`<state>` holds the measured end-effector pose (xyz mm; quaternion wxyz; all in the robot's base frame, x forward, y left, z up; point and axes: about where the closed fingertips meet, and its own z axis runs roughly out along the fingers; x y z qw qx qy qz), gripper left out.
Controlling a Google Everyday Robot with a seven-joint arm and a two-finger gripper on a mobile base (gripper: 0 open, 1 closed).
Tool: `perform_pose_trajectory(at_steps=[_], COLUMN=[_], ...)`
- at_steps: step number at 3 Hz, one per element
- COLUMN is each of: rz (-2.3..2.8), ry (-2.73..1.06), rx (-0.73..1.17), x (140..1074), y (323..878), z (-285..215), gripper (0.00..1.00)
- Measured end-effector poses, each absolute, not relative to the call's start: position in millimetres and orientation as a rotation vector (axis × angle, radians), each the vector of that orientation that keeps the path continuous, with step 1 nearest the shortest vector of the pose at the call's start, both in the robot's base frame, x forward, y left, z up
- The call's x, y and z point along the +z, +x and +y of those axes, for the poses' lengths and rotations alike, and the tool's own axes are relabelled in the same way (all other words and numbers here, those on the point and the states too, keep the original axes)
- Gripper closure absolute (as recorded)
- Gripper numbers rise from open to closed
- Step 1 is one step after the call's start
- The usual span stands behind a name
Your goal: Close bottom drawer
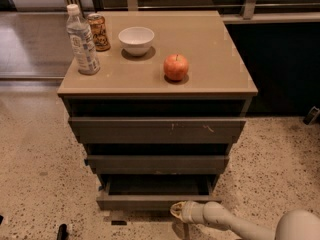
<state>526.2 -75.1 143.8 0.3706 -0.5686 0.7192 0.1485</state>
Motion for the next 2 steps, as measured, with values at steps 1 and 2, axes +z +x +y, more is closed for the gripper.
perform_pose_trajectory(at_steps=[1, 2], rz=[1.819, 1.803], ry=[-1.454, -1.455], rx=[0.362, 0.346], x=[138.6, 135.9], y=[544.9, 561.9], z=[-71.6, -68.2], gripper=[1.00, 1.00])
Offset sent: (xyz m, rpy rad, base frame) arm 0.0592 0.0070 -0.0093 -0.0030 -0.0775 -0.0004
